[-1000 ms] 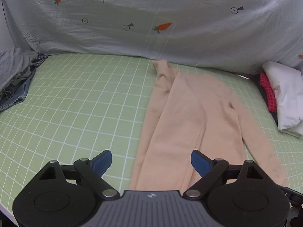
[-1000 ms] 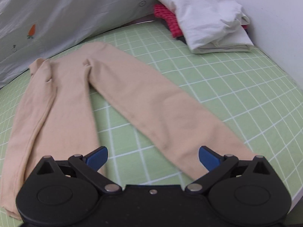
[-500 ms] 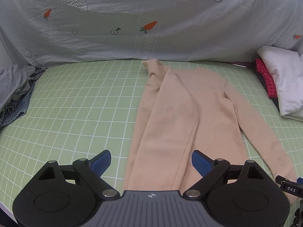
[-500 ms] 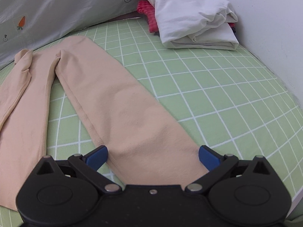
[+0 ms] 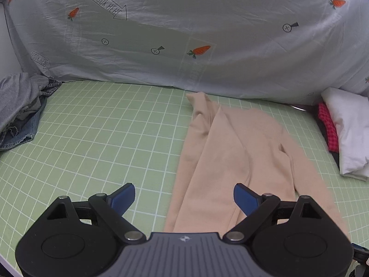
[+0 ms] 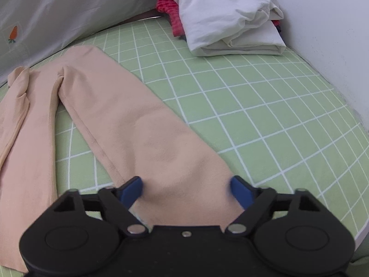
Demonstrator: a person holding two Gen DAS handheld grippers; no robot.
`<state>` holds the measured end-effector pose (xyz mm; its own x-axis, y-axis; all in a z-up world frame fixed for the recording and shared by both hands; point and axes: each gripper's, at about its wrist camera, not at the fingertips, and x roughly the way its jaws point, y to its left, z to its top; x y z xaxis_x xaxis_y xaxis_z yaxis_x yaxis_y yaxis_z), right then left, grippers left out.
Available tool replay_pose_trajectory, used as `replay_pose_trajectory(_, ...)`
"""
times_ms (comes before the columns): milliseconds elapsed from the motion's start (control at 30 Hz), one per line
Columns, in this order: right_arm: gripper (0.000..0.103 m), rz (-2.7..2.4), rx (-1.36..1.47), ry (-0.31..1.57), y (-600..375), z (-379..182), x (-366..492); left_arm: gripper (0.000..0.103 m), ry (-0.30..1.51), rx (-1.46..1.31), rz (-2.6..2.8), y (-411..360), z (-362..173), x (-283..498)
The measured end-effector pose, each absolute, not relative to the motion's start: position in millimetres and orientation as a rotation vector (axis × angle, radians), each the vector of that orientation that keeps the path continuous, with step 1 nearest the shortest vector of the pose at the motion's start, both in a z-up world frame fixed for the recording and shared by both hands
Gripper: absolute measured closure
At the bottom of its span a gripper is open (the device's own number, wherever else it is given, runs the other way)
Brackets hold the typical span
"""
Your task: Fold clothes
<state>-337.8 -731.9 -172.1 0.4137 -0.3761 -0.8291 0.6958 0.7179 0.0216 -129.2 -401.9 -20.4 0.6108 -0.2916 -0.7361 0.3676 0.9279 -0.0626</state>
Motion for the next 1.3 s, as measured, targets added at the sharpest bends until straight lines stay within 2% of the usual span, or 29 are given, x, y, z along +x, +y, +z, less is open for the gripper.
replay_pose_trajectory(67,0.076,-0.682,0.396,0.911,-731.9,-167.3,-337.5,0.011,0.81,0.092,-0.384,-399.2,-18.1,-122.9)
replay_pose_trajectory(100,0.089,-0.661,0.416,0.911,-734.6,-166.0,-336.2,0.011,0.802,0.085,-0.386,-397.7,-17.7,-119.0)
replay_pose_trajectory(133,0.095,-0.64,0.436,0.91,-737.4,-164.6,-335.0,0.011,0.803,0.075,-0.383,-396.3,-18.9,-113.5)
replay_pose_trajectory(433,0.095,-0.638,0.437,0.784,-755.6,-126.3,-275.7,0.011,0.864,0.043,-0.326,-396.4,-40.9,-47.0)
replay_pose_trajectory(700,0.095,-0.387,0.443,0.725,-741.1,-105.5,-120.2,0.011,0.949,0.016,-0.267,-403.3,-73.0,19.9)
replay_pose_trajectory(900,0.094,0.087,0.518,0.648,-660.8,-86.8,-19.5,0.011,1.005,0.003,-0.2,-398.6,-94.8,51.2)
replay_pose_trajectory(933,0.088,0.171,0.544,0.645,-646.6,-84.5,-9.7,0.011,1.013,0.004,-0.194,-397.7,-96.9,52.2)
replay_pose_trajectory(967,0.066,0.203,0.539,0.658,-635.8,-85.7,-4.0,0.011,1.021,0.005,-0.188,-396.8,-98.9,53.3)
replay_pose_trajectory(1000,0.051,0.181,0.506,0.679,-625.4,-88.1,-2.1,0.011,1.027,0.007,-0.187,-396.4,-100.1,52.9)
replay_pose_trajectory(1033,0.029,0.123,0.459,0.702,-616.8,-91.3,-4.5,0.011,1.031,0.009,-0.191,-396.2,-100.4,51.5)
replay_pose_trajectory(1067,0.021,0.067,0.416,0.72,-612.5,-94.9,-9.7,0.011,1.031,0.011,-0.199,-396.5,-100.0,49.2)
replay_pose_trajectory(1167,0.014,-0.072,0.345,0.774,-621.5,-107.3,-40.9,0.011,1.034,0.019,-0.231,-400.3,-99.9,42.8)
replay_pose_trajectory(1300,0.011,-0.292,0.299,0.839,-655.6,-122.1,-95.0,0.011,1.062,0.019,-0.269,-410.6,-107.0,40.2)
